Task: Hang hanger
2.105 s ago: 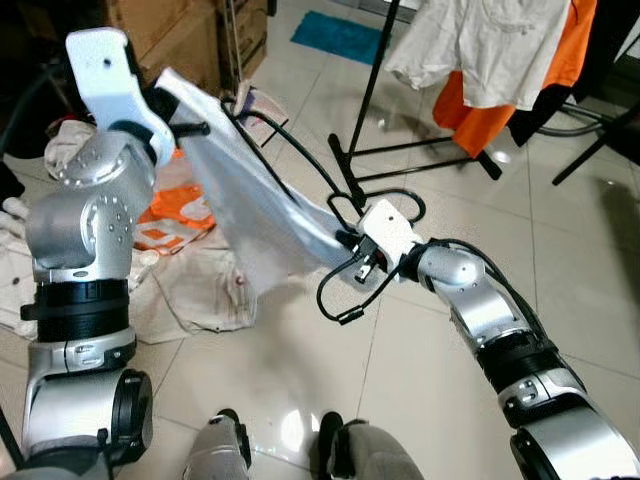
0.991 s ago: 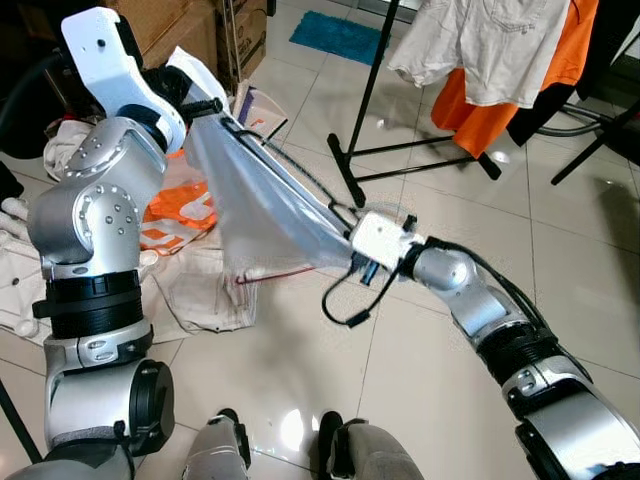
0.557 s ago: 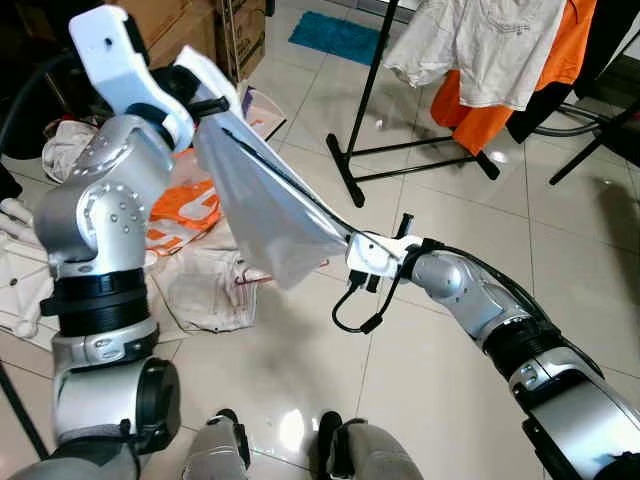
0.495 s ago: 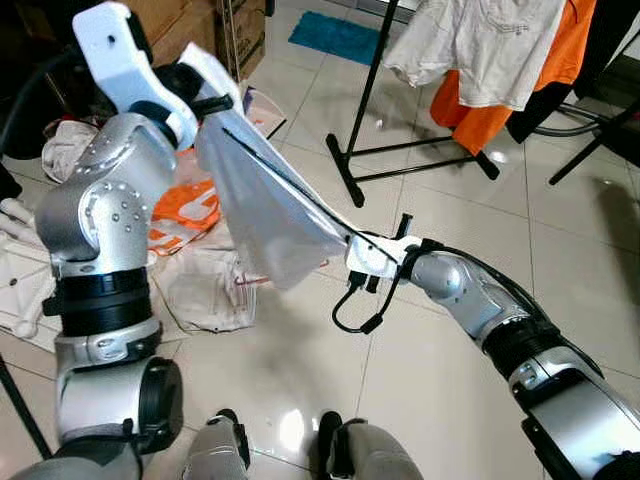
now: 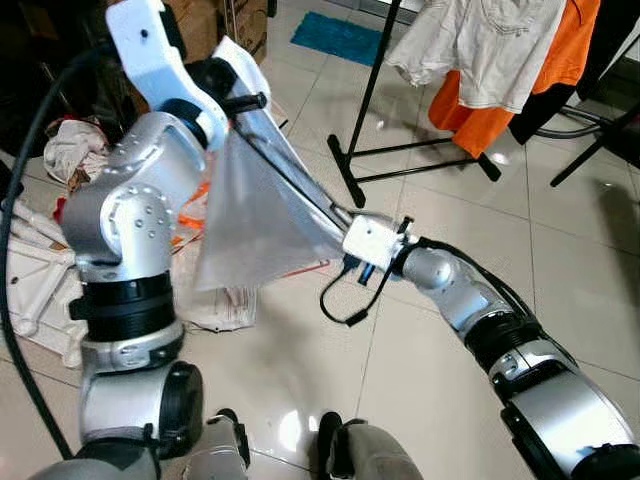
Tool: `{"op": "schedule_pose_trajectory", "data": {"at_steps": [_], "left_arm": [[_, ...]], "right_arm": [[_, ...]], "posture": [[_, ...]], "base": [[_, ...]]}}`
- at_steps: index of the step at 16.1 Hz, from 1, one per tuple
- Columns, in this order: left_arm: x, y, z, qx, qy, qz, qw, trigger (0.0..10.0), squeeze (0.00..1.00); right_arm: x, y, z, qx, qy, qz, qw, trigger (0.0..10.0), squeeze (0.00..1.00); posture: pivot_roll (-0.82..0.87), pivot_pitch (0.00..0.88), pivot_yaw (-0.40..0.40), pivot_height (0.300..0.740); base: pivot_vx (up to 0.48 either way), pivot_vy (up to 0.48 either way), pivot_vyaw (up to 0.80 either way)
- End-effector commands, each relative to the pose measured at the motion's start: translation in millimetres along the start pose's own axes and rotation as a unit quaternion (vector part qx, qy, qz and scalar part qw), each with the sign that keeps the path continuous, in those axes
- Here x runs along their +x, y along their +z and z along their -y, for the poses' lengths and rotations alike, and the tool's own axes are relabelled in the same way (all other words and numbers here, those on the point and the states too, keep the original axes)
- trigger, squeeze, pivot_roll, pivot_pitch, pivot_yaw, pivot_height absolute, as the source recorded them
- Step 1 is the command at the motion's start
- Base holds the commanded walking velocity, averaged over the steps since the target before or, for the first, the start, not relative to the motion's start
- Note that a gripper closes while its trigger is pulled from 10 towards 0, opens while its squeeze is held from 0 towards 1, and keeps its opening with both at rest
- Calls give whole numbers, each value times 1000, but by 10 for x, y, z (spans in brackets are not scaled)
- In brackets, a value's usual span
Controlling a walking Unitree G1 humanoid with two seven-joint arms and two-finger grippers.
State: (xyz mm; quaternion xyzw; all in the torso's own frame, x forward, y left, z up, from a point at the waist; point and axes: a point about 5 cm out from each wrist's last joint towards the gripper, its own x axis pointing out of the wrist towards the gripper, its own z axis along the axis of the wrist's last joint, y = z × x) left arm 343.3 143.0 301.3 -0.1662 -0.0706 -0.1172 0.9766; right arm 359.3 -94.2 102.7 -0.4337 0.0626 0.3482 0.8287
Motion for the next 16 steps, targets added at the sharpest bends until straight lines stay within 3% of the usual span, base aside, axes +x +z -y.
{"op": "schedule_pose_trajectory", "data": {"at_steps": [1, 3, 6, 7, 8, 10, 11, 16], "left_arm": [[-14, 144, 186, 7, -31, 30, 999, 10000, 0], [1, 155, 341, 7, -54, 33, 998, 10000, 0], [7, 140, 438, 3, -68, 31, 997, 10000, 0], [3, 117, 494, -1, -76, 27, 997, 10000, 0], [-3, 91, 521, 0, -80, 22, 997, 10000, 0], [2, 29, 379, 16, -54, 12, 998, 10000, 0], [12, 14, 252, 23, -31, 9, 999, 10000, 0], [2, -120, -363, 53, 76, -11, 996, 10000, 0]], "right_arm": [[-28, -145, -51, -30, 24, -42, 998, 0, 0], [-5, -133, -79, -61, 35, -50, 996, 0, 0], [-4, -161, -60, -76, 30, -64, 995, 0, 0], [-2, -169, -65, -56, 29, -65, 996, 0, 0], [7, -164, -70, -8, 26, -61, 998, 0, 0], [11, -141, -18, 73, 14, -45, 996, 0, 0], [10, -72, 3, 115, 24, -13, 993, 0, 0], [-130, 90, 81, 190, 82, 85, 975, 0, 0]], "posture": [[-39, 196, -160, 740], [-41, 196, -162, 740], [-42, 195, -163, 740], [-41, 195, -165, 740], [-42, 195, -166, 740], [-41, 198, -166, 740], [-41, 199, -166, 740], [-43, 199, -168, 740]], "base": [[0, 0, 0], [0, 0, 0], [0, 0, 0], [0, 0, 0], [0, 0, 0], [0, 0, 0], [0, 0, 0], [0, 0, 0]]}}
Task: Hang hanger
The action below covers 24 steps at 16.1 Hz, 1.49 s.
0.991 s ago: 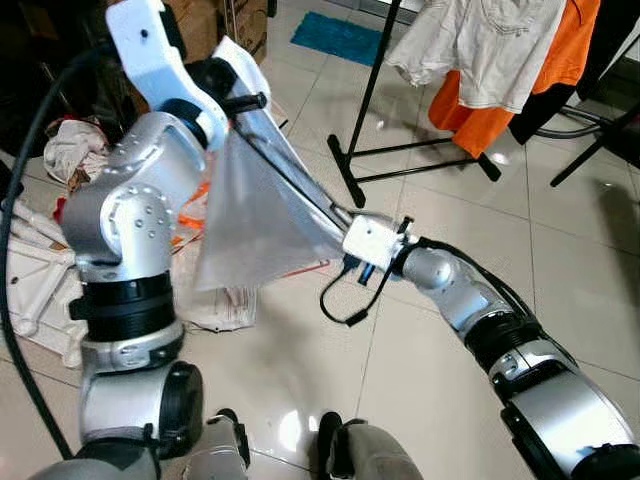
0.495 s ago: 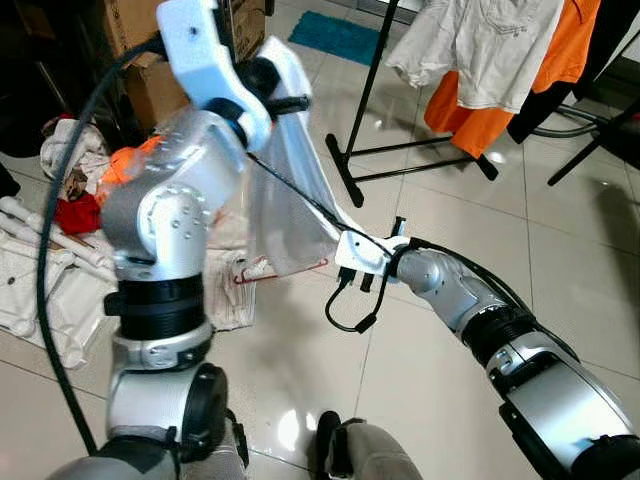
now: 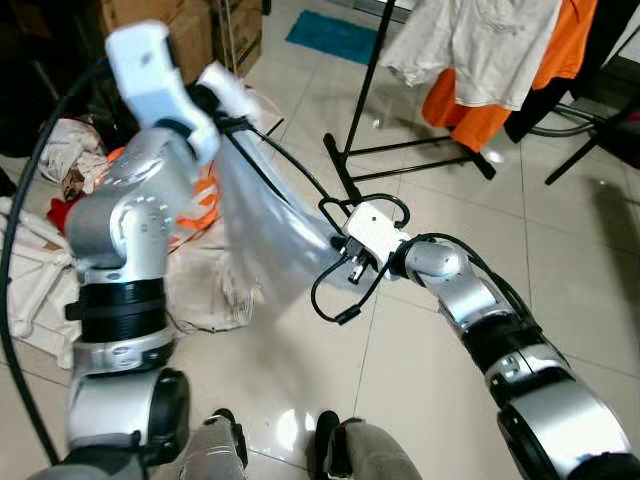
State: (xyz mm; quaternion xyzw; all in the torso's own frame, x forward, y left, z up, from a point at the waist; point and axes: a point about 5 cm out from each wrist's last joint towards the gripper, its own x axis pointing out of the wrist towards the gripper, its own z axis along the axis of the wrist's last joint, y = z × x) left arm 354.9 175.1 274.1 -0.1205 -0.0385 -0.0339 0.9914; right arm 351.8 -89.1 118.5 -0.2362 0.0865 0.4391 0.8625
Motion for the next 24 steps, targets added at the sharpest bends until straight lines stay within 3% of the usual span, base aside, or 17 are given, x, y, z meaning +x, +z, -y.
{"op": "schedule_pose_trajectory", "data": {"at_steps": [1, 3, 5, 9, 13, 24], "left_arm": [[7, -1, -65, 8, 9, 7, 1000, 10000, 0], [22, -97, -243, 20, 38, -3, 999, 10000, 0], [16, -172, -348, 13, 56, -12, 998, 10000, 0], [24, -109, -301, 9, 47, 5, 999, 10000, 0], [15, 11, -253, 4, 39, 25, 999, 10000, 0], [-5, 105, -184, -8, 21, 36, 999, 10000, 0]], "right_arm": [[-97, -2, 43, 17, 9, 16, 1000, 0, 0], [-183, 82, -24, 35, 54, 60, 996, 0, 0], [-213, 53, -42, 29, 60, 54, 996, 0, 0], [-195, 20, -106, 6, 63, 32, 997, 0, 0], [-120, -129, -83, -54, 26, -31, 998, 0, 0], [-44, -288, -99, -64, 8, -85, 994, 0, 0]], "posture": [[-43, 199, -168, 740], [-42, 193, -170, 740], [-47, 188, -170, 740], [-44, 186, -171, 740], [-37, 190, -176, 740], [-41, 203, -174, 740]], "base": [[0, 0, 0], [0, 0, 0], [0, 0, 0], [0, 0, 0], [0, 0, 0], [0, 0, 0]]}}
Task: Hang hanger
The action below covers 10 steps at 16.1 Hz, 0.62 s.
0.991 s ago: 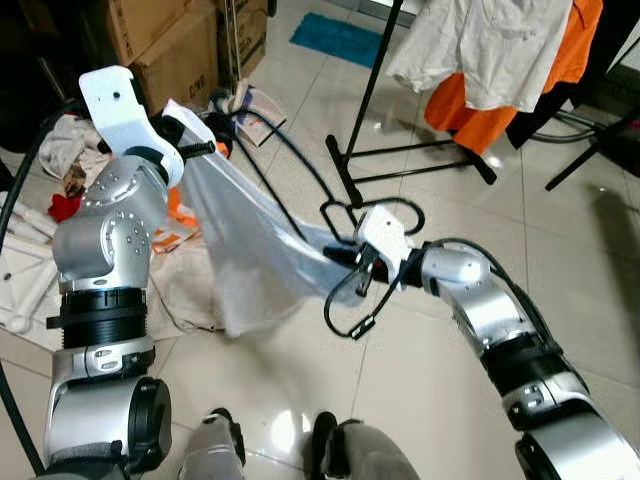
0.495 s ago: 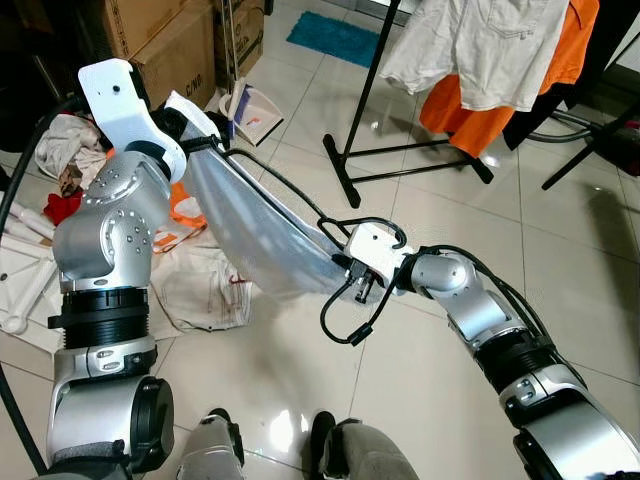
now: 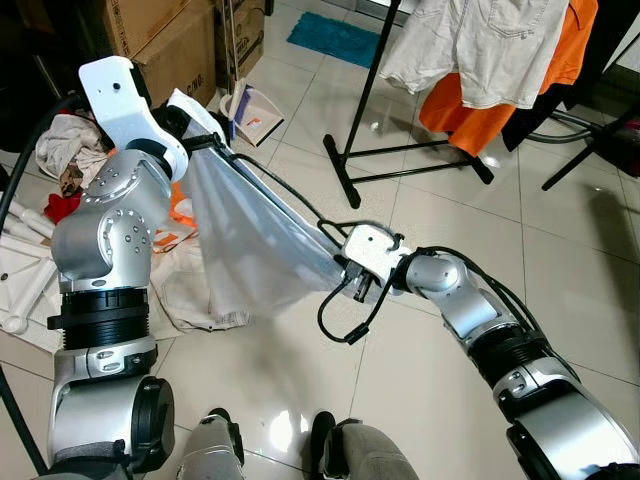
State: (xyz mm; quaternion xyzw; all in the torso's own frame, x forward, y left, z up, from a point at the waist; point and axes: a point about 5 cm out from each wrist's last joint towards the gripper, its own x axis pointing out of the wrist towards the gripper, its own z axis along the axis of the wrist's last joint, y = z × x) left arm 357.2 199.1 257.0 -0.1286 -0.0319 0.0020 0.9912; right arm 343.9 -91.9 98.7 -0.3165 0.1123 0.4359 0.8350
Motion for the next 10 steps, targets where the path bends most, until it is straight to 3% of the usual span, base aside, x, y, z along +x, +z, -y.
{"op": "schedule_pose_trajectory", "data": {"at_steps": [1, 7, 10], "left_arm": [[-8, 218, 100, -4, -17, 39, 999, 10000, 0], [-30, 262, 170, -7, -30, 44, 999, 10000, 0], [-42, 271, 220, -9, -39, 45, 998, 10000, 0]], "right_arm": [[-33, -125, -5, -4, 3, -30, 1000, 0, 0], [-19, -234, -54, -28, 10, -64, 998, 0, 0], [12, -233, -66, 2, 11, -67, 998, 0, 0]], "posture": [[-41, 203, -174, 740], [-42, 208, -177, 740], [-42, 209, -177, 740]], "base": [[0, 0, 0], [0, 0, 0], [0, 0, 0]]}}
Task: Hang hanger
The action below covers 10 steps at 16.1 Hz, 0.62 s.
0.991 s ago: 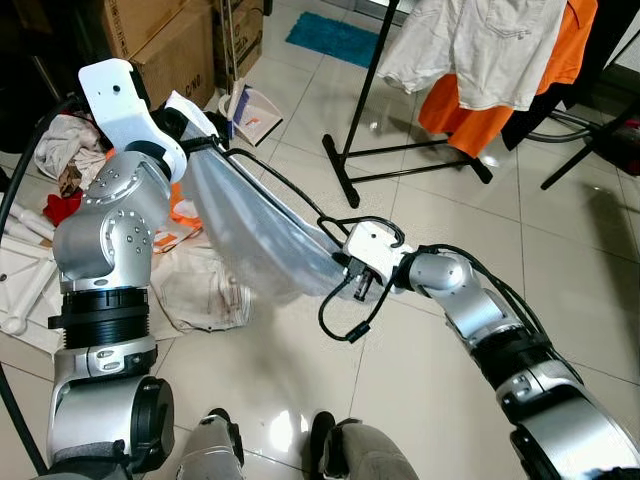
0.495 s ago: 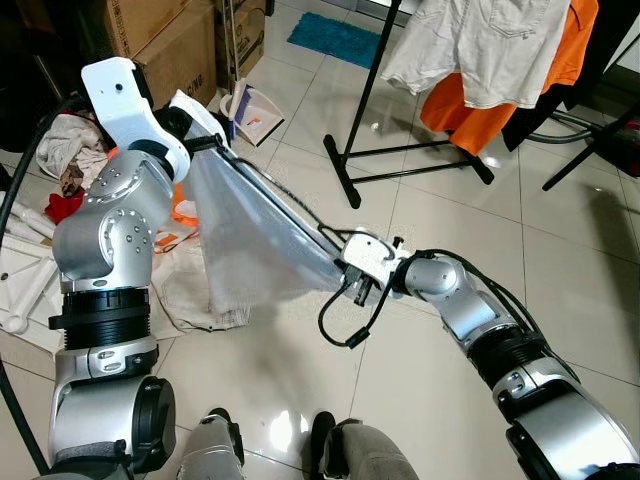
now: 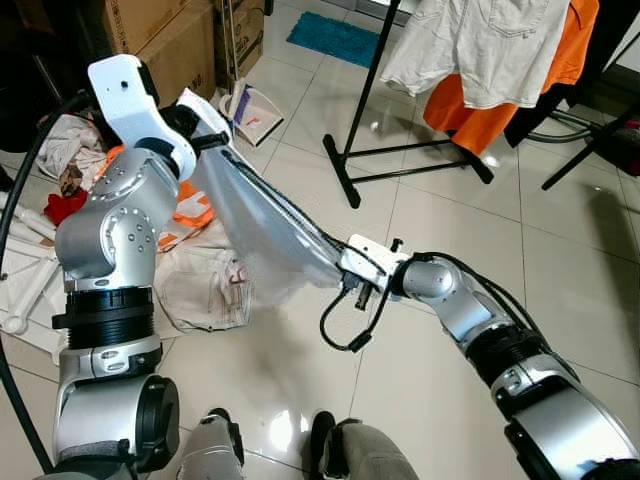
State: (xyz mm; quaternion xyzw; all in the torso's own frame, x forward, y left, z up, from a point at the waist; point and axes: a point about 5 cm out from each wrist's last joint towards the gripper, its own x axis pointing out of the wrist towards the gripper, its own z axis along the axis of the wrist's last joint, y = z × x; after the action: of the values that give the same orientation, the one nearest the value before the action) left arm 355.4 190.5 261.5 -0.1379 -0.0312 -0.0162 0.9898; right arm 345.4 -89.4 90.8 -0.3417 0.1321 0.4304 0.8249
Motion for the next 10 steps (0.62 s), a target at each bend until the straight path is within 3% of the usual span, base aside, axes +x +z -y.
{"op": "schedule_pose_trajectory", "data": {"at_steps": [1, 2, 4, 5, 10], "left_arm": [[-25, 247, 138, 2, -24, 48, 999, 10000, 0], [-27, 248, 151, 2, -25, 48, 999, 10000, 0], [-41, 252, 187, 1, -32, 49, 998, 10000, 0], [-43, 252, 195, 1, -32, 49, 998, 10000, 0], [-55, 260, 247, 0, -38, 50, 998, 10000, 0]], "right_arm": [[-27, -165, -33, 37, 7, -31, 999, 0, 0], [-21, -148, -22, 56, 5, -26, 998, 0, 0], [7, -44, 1, 142, 12, 6, 990, 0, 0], [10, -30, 6, 151, 13, 9, 988, 0, 0], [50, -51, -57, 73, 36, -37, 996, 0, 0]], "posture": [[-42, 209, -177, 740], [-41, 209, -179, 740], [-41, 211, -182, 740], [-41, 211, -182, 740], [-43, 207, -187, 740]], "base": [[0, 0, 0], [0, 0, 0], [0, 0, 0], [0, 0, 0], [0, 0, 0]]}}
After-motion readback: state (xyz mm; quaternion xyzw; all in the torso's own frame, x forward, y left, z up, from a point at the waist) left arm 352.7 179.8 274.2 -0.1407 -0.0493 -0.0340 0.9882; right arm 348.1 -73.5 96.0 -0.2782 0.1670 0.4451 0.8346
